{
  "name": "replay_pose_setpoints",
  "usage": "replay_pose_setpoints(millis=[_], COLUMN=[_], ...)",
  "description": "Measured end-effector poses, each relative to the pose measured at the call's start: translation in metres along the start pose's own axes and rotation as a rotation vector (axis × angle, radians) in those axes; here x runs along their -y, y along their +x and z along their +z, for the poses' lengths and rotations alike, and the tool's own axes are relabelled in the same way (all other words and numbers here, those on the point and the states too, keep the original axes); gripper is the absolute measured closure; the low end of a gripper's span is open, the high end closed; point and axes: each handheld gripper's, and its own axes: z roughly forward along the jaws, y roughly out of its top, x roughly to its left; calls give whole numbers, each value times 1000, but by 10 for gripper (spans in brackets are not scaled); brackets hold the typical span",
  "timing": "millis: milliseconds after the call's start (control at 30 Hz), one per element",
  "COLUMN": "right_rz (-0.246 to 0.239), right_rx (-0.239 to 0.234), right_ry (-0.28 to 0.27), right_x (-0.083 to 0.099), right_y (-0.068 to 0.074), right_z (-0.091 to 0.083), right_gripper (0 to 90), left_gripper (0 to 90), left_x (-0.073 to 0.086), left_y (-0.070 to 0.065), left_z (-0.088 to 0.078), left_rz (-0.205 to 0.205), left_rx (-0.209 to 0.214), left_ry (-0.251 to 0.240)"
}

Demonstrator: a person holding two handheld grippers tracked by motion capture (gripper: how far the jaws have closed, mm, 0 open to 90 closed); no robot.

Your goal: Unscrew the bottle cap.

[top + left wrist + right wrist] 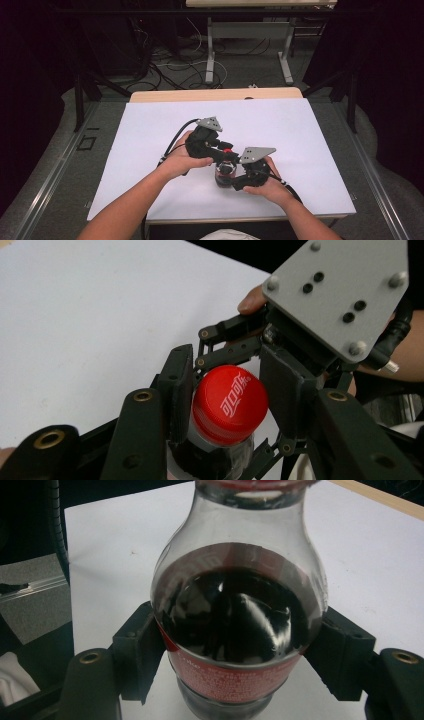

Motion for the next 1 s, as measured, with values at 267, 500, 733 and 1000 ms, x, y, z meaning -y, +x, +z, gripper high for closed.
replay_pose_setpoints(millis=[267,500,733,1000], right_rz=[3,8,17,38], right_rx=[1,8,51,94], right_ry=[7,20,5,18], right_x=[1,0,0,0], right_y=[1,1,2,1], right_z=[2,1,3,4], right_gripper=[296,297,297,297], left_gripper=[595,603,606,610], left_x=[-1,-1,0,4], left_y=[-4,-12,-22,-34], left_z=[1,1,4,10], left_rz=[-9,-10,-61,-120], left_rx=[-31,-100,-206,-360], left_ry=[21,25,-14,-57])
